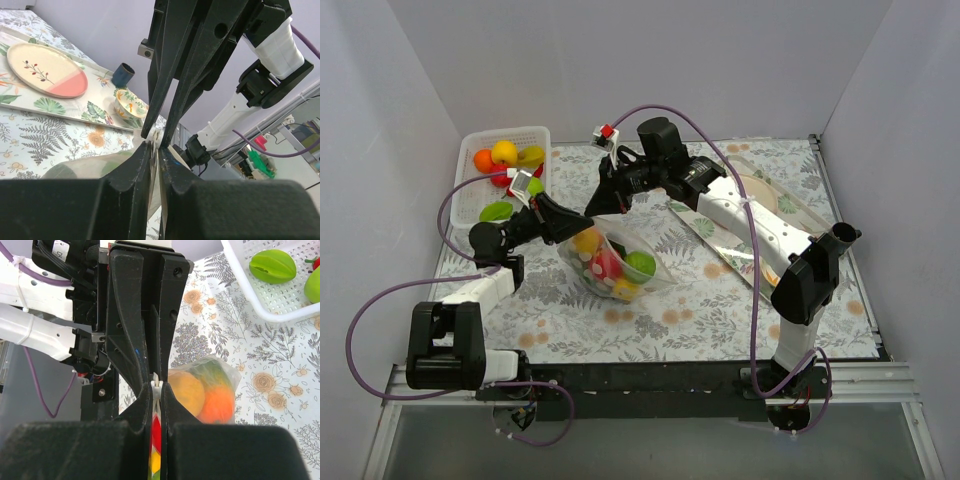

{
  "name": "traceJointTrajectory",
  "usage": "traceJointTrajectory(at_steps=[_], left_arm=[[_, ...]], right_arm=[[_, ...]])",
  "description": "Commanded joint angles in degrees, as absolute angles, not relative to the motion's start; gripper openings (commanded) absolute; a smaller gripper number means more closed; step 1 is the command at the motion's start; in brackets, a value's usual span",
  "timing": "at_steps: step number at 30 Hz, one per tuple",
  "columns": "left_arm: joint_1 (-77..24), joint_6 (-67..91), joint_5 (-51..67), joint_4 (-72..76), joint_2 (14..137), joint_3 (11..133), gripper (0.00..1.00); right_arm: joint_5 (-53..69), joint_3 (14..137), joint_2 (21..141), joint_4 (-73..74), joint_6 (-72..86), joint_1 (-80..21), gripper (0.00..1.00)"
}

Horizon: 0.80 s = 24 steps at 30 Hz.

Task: Place the food in the zip-top bag and seal the zipper
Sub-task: Zip the zipper food storage bag at the center of the board.

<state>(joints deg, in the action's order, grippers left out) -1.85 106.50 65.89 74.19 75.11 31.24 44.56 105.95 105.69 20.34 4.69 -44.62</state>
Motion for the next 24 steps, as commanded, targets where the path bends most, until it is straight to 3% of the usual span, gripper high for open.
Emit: traceJointTrajectory(at_steps=[1,9,12,15,22,24], left_arm=[[-1.85,104.94,66.09,86.4,74.35,31.82,0.09],[-1.58,105.56,66.27,87.45,74.88,31.64,0.1],[-1.5,105.47,66.1,87.1,75.06,31.55,0.19],[-1.41,105.56,65.83,87.27,75.14,31.38,0.2],[-1.41,105.56,65.04,86.92,75.24,31.38,0.0],[-1.41,105.73,64.6,86.75,75.23,31.55,0.0]], right_arm=[[45.35,105.73,102.57,16.52,5.18,-44.03,0.01],[45.09,103.71,101.34,13.98,6.42,-42.98,0.01],[44.91,103.01,100.55,13.45,6.77,-42.54,0.01],[45.52,102.31,100.2,12.57,7.47,-42.19,0.01],[45.53,101.07,100.19,12.3,7.91,-42.19,0.01],[44.74,101.25,100.37,13.7,7.3,-42.28,0.01]])
